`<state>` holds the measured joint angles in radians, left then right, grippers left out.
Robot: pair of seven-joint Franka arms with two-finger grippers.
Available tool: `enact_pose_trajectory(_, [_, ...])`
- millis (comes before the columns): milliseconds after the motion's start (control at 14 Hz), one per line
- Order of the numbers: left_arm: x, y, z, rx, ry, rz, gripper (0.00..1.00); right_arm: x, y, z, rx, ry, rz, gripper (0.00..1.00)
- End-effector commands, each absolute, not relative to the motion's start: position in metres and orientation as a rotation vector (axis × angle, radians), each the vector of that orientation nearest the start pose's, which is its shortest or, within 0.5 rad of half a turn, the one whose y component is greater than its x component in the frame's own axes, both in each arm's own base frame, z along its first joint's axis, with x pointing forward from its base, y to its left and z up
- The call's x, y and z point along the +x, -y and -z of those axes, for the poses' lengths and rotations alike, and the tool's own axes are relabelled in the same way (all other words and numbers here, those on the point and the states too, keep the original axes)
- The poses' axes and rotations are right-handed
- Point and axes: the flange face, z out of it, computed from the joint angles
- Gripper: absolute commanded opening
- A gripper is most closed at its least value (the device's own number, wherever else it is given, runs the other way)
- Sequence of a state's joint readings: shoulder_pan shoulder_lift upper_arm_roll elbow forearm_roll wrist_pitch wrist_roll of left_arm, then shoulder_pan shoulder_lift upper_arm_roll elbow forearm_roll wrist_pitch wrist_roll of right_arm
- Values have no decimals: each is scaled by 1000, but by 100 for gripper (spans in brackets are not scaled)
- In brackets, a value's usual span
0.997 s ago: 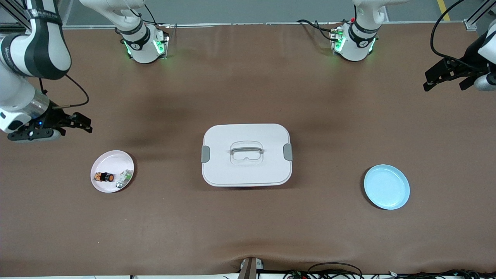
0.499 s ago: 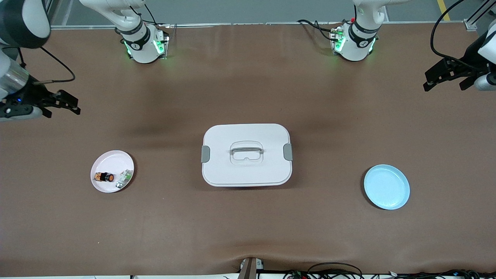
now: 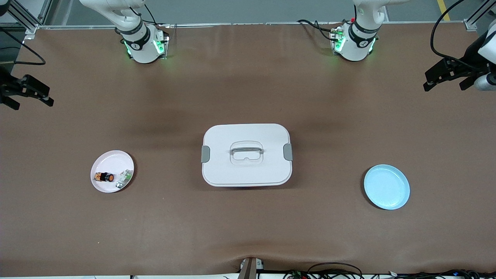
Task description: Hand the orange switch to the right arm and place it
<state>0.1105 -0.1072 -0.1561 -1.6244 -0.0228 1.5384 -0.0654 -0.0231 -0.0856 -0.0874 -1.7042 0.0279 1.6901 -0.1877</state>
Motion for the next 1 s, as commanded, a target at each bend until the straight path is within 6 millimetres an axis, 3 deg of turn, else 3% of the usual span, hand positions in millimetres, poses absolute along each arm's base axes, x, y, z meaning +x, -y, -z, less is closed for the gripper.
enact_pose_trajectory(0, [513,29,-657,-3164,25,40,100,557,61,-629,-3139,2,107,100])
enact_pose_trajectory(356, [513,29,-657,-3164,25,42,100,565,60,-633,-3139,-89,130,100])
enact_pose_trajectory(427, [514,29,-656,-3164,25,42,100,570,62,-644,-3137,-91,159,100])
enact_pose_trajectory(570, [514,29,-656,-3164,25,42,100,568,64,-639,-3140,-86,59,100])
enact_pose_trajectory(926, [514,29,-656,-3164,25,42,100,568,58,-639,-3136,-64,56,100])
